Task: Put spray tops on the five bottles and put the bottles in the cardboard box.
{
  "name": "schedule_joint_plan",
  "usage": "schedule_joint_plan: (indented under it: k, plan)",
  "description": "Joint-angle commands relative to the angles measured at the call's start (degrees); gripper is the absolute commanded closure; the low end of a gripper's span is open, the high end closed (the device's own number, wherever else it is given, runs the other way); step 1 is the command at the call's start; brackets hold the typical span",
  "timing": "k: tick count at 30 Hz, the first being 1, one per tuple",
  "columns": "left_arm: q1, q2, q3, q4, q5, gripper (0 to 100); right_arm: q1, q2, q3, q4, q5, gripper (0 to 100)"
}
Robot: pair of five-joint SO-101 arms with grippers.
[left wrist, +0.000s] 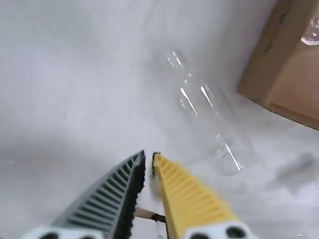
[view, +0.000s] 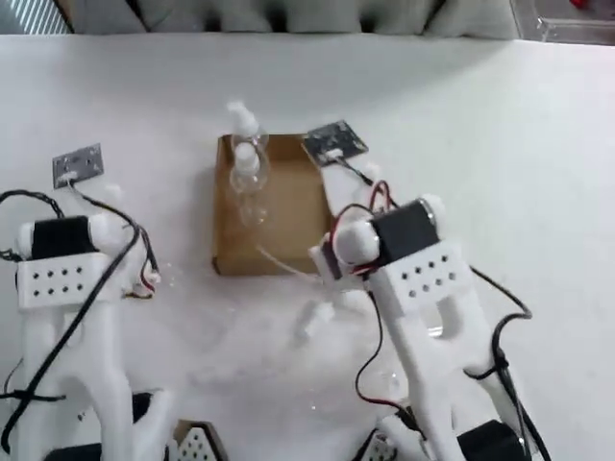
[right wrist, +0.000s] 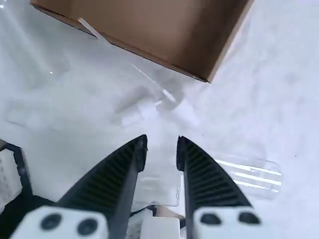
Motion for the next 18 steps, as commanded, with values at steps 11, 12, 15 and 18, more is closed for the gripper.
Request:
schedule_joint_plan:
  k: [11, 12, 15, 18]
  plan:
    - [2.3, 11.7, 0.0, -4.7, 5.1, 79, 6.3, -2.2, 7.1, 0.7, 9.1, 93.0]
    - [3.1, 11.8, 0.9, -5.5, 5.2, 79, 6.3, -2.2, 7.6, 0.7, 9.2, 93.0]
    - [4.5, 11.8, 4.0, -9.1, 6.7, 75, 6.3, -2.2, 8.0, 0.7, 10.0, 93.1]
    - [4.2, 11.8, 5.3, -11.6, 9.0, 70, 6.7, -2.2, 8.1, 1.0, 11.8, 93.2]
